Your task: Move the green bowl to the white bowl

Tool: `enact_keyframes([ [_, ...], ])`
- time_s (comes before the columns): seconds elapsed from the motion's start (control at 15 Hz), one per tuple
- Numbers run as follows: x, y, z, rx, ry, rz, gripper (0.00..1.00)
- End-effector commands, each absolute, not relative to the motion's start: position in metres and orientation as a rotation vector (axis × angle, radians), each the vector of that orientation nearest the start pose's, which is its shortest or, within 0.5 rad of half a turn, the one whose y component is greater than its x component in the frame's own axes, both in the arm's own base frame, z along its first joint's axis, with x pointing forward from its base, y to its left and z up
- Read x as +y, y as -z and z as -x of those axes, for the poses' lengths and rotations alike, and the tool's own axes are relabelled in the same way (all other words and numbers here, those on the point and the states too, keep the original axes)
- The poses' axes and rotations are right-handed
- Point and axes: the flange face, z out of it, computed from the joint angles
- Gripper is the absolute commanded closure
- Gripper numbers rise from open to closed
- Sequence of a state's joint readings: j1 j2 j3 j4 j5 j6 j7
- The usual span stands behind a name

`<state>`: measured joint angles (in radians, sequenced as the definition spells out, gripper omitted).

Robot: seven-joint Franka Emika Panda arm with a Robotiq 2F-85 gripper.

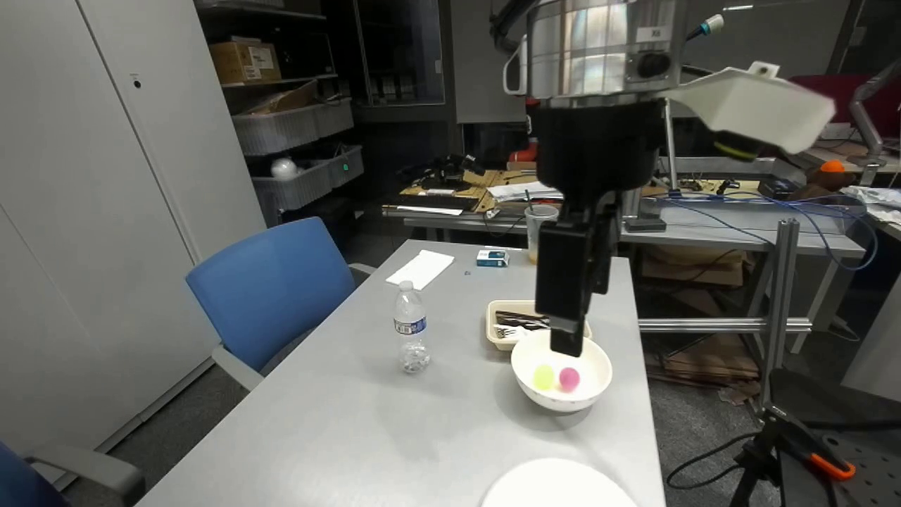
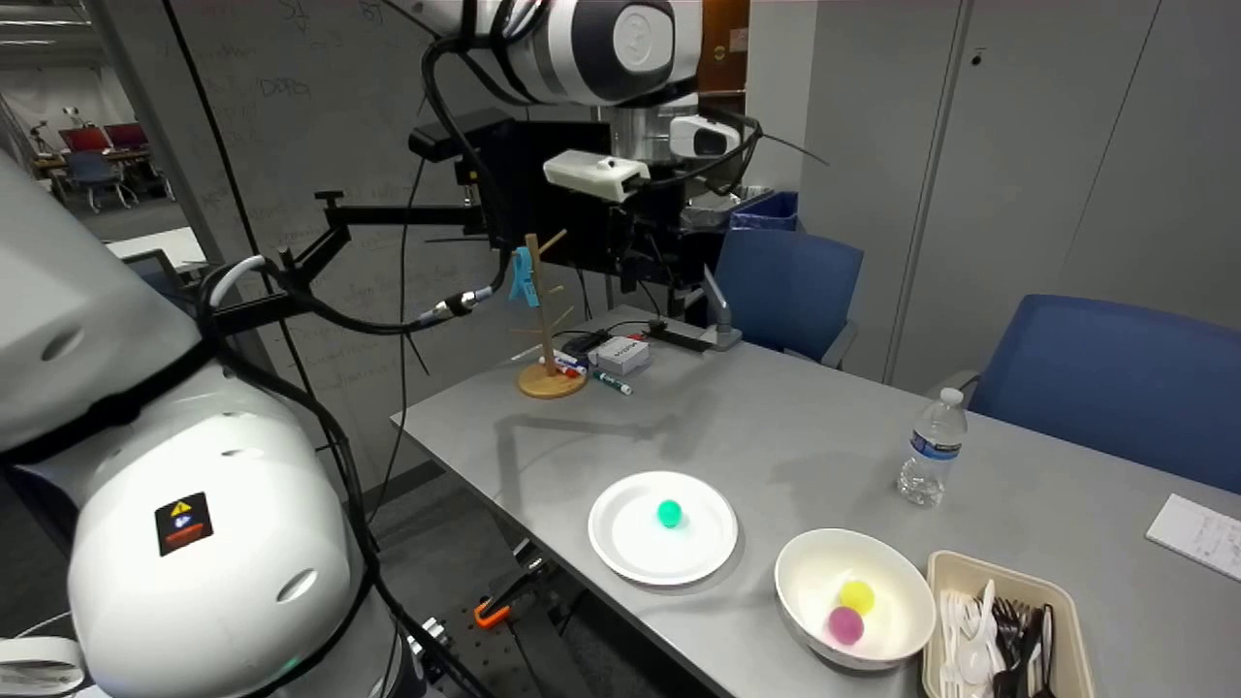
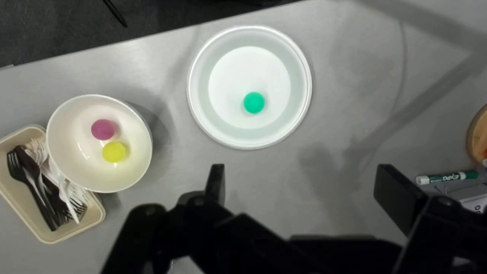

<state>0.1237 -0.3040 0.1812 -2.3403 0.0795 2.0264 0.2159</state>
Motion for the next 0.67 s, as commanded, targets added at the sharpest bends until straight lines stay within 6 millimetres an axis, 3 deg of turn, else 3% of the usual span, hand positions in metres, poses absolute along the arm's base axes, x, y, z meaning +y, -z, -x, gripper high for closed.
enact_keyframes([
  [0.0,0.148,-0.427,-0.447,-0.076,0.065,3.139,0.0],
  [0.6,0.138,-0.328,-0.478,-0.014,0.016,3.176,0.0],
])
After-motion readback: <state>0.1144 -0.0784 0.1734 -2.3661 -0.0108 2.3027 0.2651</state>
